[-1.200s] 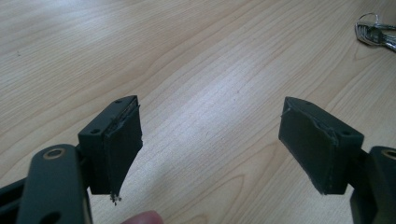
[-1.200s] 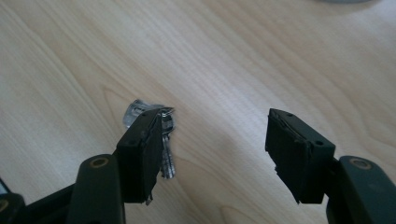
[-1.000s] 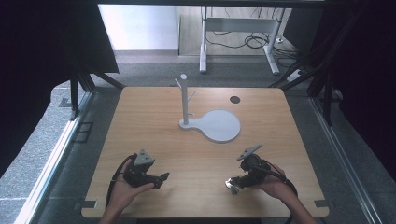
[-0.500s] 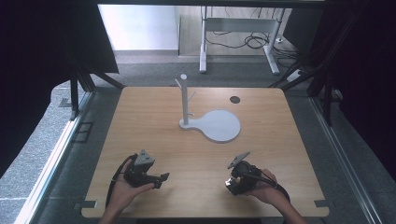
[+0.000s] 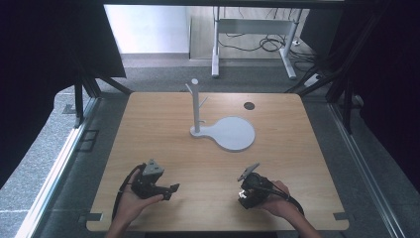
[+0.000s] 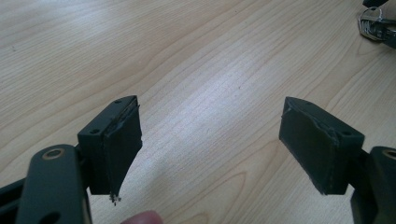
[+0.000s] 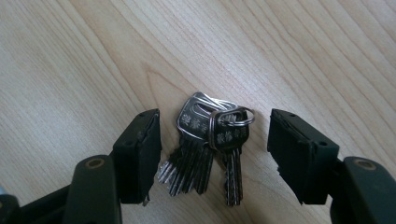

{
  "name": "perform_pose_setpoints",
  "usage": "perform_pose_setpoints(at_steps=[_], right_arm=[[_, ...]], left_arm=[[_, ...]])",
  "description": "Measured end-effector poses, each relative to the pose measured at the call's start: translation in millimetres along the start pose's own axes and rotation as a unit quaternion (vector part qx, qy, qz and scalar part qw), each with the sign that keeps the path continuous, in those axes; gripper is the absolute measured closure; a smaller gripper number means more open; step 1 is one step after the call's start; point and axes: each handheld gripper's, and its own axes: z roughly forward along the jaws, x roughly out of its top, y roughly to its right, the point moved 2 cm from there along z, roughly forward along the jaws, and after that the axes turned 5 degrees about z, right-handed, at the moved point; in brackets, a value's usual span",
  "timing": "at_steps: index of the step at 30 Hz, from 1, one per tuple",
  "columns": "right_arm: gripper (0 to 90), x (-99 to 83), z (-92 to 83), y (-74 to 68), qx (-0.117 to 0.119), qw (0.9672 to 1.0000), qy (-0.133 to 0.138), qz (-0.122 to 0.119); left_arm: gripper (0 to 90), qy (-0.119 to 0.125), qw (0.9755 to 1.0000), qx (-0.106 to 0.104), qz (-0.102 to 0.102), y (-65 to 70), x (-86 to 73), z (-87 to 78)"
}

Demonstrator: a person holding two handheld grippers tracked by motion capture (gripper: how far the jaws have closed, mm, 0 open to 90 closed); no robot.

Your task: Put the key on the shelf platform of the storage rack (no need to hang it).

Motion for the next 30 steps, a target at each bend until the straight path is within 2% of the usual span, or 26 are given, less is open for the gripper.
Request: perform_pose_setpoints(at_steps=[8, 12, 13, 24, 30], right_arm=[[41.0, 0.8, 1.4, -0.3, -0.001, 1.0, -0.006, 0.005], [43.8, 0.3, 1.4, 0.9, 0.007, 0.9999, -0.006, 0.013], [46.3, -0.2, 1.0, 2.4, 0.01, 0.9997, -0.008, 0.02], [62.4, 0.6, -0.4, 7.7, 0.005, 0.9993, -0.006, 0.038], [64.3, -0.3, -1.0, 9.3, 0.004, 0.999, -0.005, 0.043]], left_arm=[[21.4, 0.002, 1.0, 0.0, -0.002, -0.7, 0.1, -1.2], [21.4, 0.002, 1.0, -0.001, -0.001, -0.4, 0.2, -1.0], [21.4, 0.003, 1.0, -0.001, -0.001, 0.2, 0.5, -0.9], [21.4, 0.003, 1.0, -0.001, -0.001, 0.0, 0.4, -0.7], [21.4, 0.003, 1.0, 0.0, -0.001, -0.1, 0.2, -0.7]])
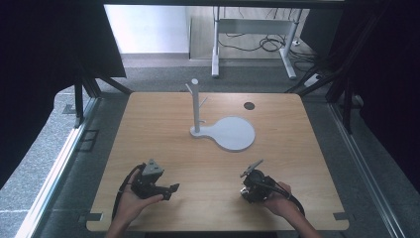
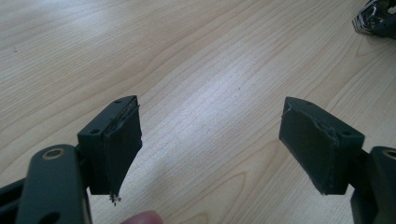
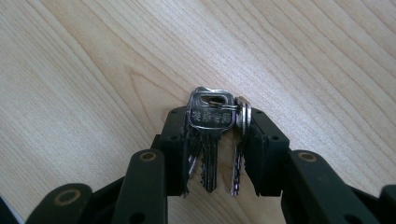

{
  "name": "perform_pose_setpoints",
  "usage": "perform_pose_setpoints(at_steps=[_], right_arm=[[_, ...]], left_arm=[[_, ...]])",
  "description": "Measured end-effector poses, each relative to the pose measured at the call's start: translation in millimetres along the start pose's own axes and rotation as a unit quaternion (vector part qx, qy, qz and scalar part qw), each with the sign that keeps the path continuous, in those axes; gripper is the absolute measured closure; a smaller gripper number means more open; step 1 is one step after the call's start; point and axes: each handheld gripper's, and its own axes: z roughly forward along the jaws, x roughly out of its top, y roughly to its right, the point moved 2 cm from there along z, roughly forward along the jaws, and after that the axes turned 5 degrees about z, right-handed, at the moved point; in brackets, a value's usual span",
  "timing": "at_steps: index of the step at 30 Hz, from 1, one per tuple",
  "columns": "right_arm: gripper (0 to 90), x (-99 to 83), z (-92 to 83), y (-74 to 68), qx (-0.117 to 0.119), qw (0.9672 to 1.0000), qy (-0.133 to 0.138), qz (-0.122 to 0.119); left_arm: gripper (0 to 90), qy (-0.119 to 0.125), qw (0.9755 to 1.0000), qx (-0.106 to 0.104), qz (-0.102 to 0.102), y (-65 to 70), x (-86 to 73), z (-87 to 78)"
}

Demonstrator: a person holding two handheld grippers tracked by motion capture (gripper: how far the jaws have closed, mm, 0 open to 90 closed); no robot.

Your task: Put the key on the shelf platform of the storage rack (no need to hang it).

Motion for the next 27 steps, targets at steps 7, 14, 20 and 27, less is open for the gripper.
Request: perform_pose_setpoints(at_steps=[7, 14, 20, 27], right_arm=[[64.4, 1.0, -0.2, 1.9, 0.004, 1.0, -0.006, -0.005], [64.5, -1.7, -1.2, 4.3, 0.005, 1.0, -0.004, -0.004], [64.6, -2.1, -1.7, 5.6, 0.007, 1.0, -0.003, -0.002], [79.6, -2.2, -8.5, 7.9, 0.004, 0.9999, 0.009, -0.001]], left_arm=[[21.4, -0.001, 1.0, 0.001, 0.0, -0.9, -0.3, 0.0], [21.4, -0.001, 1.0, 0.001, 0.001, -1.1, -0.4, 0.2], [21.4, -0.002, 1.0, 0.001, 0.001, -1.0, -0.5, 0.5], [21.4, -0.002, 1.0, 0.001, 0.001, -1.0, -0.5, 1.1]])
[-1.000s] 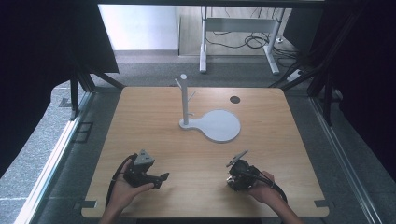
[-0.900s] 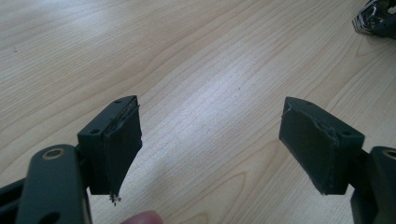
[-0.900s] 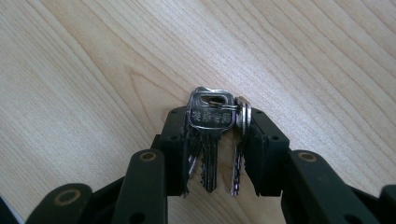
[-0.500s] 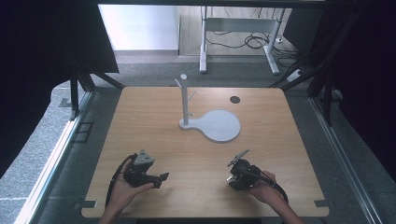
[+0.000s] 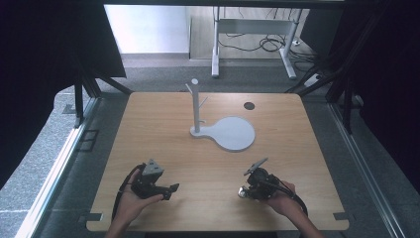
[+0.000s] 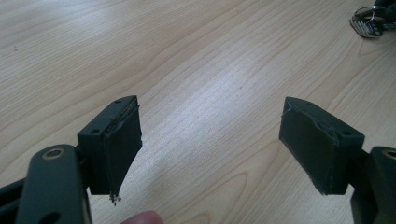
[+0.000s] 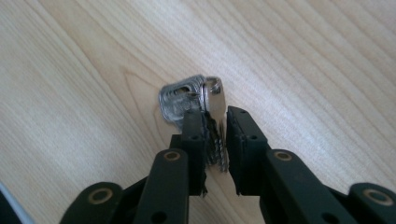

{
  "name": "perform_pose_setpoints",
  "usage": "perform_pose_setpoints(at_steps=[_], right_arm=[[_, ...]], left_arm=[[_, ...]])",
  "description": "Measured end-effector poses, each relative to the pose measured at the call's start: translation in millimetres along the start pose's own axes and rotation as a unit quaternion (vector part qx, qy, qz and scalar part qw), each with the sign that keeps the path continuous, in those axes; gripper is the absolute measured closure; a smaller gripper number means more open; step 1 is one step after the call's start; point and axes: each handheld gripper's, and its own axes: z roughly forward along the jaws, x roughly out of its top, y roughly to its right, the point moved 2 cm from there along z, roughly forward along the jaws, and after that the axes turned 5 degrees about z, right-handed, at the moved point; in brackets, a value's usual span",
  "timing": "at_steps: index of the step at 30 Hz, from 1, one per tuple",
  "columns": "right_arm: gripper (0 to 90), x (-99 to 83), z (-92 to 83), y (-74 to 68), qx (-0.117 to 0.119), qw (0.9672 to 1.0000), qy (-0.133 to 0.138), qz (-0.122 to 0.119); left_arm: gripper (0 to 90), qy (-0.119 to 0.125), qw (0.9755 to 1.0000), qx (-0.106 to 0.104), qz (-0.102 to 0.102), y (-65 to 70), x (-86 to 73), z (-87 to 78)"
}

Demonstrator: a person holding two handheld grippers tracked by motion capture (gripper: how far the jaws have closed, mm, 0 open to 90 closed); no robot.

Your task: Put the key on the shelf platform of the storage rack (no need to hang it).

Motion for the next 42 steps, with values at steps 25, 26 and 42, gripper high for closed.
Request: perform_pose_setpoints(at_steps=[25, 26, 42], right_arm=[[78.0, 9.3, 8.4, 4.6, -0.001, 0.9999, -0.002, 0.015], [78.6, 9.3, 8.4, 5.6, 0.0, 0.9999, -0.002, 0.016], [88.8, 9.8, -0.9, 14.9, 0.002, 0.9995, 0.013, 0.028]], left_arm=[[21.4, -0.003, 1.0, 0.0, -0.003, -0.6, -0.9, 1.1], [21.4, -0.003, 1.0, 0.0, -0.003, -0.6, -0.9, 1.1], [21.4, -0.004, 1.0, 0.0, -0.003, -1.0, -1.1, 1.5]])
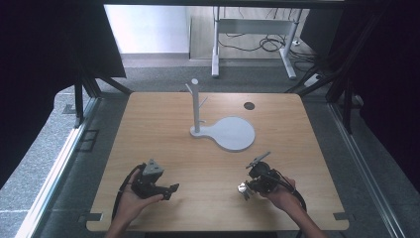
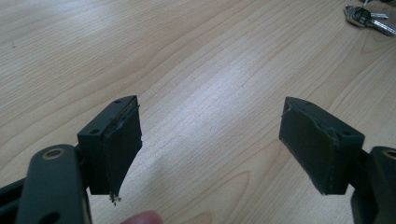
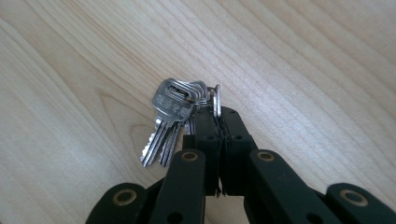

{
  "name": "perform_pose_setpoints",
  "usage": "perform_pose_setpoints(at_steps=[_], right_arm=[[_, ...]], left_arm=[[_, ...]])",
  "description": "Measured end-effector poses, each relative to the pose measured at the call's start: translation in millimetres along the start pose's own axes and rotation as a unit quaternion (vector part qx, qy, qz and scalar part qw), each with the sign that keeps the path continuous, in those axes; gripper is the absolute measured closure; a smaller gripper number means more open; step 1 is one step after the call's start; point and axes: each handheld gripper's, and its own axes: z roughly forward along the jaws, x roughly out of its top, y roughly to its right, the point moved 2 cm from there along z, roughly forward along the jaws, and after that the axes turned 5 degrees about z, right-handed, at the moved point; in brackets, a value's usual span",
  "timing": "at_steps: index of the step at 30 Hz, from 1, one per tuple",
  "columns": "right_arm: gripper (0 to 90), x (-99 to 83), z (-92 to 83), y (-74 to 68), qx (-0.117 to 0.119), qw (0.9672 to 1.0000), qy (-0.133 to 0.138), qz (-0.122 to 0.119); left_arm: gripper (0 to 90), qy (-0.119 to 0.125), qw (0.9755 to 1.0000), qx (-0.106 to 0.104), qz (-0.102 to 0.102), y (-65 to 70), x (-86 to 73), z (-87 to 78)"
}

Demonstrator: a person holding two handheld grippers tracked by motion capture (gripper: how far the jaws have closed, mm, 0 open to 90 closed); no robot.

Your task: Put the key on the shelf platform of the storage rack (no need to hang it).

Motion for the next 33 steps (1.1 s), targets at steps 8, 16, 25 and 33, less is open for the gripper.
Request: perform_pose_setpoints(at_steps=[8, 16, 25, 33], right_arm=[[88.9, 2.1, -22.4, -2.8, 0.006, 0.9998, 0.016, -0.01], [88.9, 8.4, -46.5, -3.8, 0.003, 0.9992, 0.035, -0.021], [88.9, 21.1, -63.1, -0.4, -0.002, 0.9987, 0.037, -0.034], [88.9, 35.6, -70.9, 5.9, 0.007, 0.9986, 0.043, -0.031]], left_arm=[[21.4, 0.001, 1.0, -0.002, 0.002, 1.6, 0.7, -0.4], [21.4, -0.002, 1.0, -0.002, 0.004, 1.7, 0.5, 1.2], [21.4, -0.003, 1.0, 0.001, 0.005, -0.3, 0.5, -0.1], [21.3, -0.004, 1.0, 0.0, 0.006, 0.1, 0.4, 1.0]])
